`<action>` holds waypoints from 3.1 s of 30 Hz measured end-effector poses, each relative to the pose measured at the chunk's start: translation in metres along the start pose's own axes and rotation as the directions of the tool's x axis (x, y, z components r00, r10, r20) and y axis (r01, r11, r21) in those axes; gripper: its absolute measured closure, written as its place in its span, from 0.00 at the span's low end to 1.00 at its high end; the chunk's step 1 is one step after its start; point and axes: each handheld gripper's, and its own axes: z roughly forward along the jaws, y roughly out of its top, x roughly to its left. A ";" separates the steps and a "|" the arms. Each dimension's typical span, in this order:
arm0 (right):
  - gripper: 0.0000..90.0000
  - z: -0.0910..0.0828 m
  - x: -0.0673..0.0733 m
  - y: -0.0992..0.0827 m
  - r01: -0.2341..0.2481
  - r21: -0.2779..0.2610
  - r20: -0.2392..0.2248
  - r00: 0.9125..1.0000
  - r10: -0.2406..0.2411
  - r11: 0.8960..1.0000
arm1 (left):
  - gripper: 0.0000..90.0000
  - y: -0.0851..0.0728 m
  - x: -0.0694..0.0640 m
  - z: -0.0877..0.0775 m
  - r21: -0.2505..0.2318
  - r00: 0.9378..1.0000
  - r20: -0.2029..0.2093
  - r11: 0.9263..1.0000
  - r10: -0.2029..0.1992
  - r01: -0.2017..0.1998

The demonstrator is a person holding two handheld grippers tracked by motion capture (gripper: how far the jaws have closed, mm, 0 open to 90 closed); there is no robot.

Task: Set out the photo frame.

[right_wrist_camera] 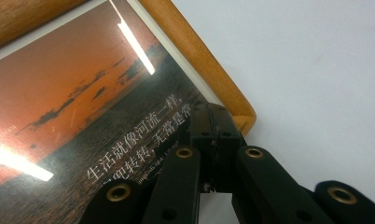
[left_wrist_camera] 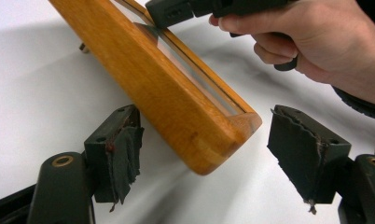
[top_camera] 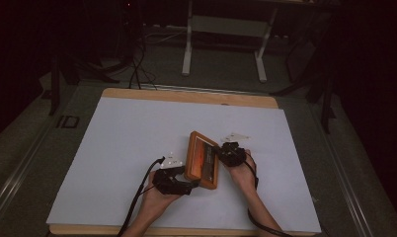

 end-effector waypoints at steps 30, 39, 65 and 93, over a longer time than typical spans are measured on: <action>0.99 0.000 -0.003 0.000 -0.006 -0.006 0.002 1.000 0.006 1.000 | 0.46 0.015 -0.003 0.015 0.011 0.996 -0.021 0.996 -0.087 0.087; 0.94 -0.008 -0.006 0.001 0.004 -0.002 0.010 1.000 -0.004 1.000 | 0.53 0.024 -0.008 0.017 0.022 0.997 -0.040 0.998 -0.061 0.062; 0.81 -0.083 -0.048 -0.007 0.023 -0.047 0.060 0.998 -0.020 0.999 | 0.75 0.050 -0.029 0.025 0.057 0.998 -0.029 0.997 0.062 -0.060; 0.67 -0.104 -0.031 0.012 0.192 -0.082 -0.022 0.981 -0.194 0.978 | 0.76 0.088 0.008 -0.016 0.008 0.977 0.079 0.980 0.197 -0.198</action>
